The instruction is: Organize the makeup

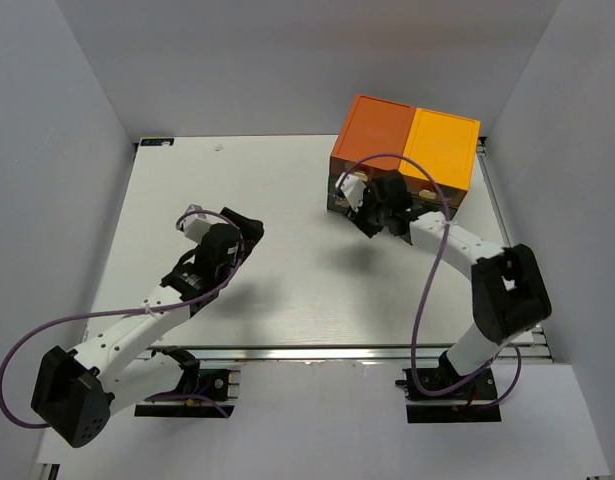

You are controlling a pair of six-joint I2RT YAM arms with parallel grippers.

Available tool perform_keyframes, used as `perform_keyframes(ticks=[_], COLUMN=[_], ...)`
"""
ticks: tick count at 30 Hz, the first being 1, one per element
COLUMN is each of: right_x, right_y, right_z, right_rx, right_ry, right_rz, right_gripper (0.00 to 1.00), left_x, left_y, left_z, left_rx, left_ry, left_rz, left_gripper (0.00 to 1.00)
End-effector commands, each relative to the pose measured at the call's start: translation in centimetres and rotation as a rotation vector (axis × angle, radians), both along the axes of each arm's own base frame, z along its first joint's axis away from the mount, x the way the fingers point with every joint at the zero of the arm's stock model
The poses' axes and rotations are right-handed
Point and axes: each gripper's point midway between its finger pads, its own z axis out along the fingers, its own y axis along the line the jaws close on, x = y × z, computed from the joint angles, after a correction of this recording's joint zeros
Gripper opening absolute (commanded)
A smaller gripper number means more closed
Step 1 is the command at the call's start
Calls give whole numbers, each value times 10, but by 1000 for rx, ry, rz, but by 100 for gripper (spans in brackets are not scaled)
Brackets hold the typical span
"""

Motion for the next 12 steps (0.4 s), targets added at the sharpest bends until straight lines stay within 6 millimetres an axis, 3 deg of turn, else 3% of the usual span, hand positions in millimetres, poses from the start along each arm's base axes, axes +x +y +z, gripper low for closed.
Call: perform_keyframes(ticks=[1, 4, 7, 12], right_x=[-46, -45, -41, -28], right_y=[43, 51, 53, 38], right_z=[49, 81, 119, 150], right_rx=[339, 473, 586, 643], right_ry=[225, 304, 293, 189], right_rz=[8, -147, -194, -255], right_gripper=[52, 57, 59, 57], left_x=[-1, -2, -2, 1], left_y=[0, 0, -4, -11], left_z=[17, 22, 32, 44], left_rx=[-15, -12, 14, 71], left_ry=[-84, -112, -150, -184], left_rz=[-32, -51, -95, -160], left_gripper=[98, 98, 98, 98])
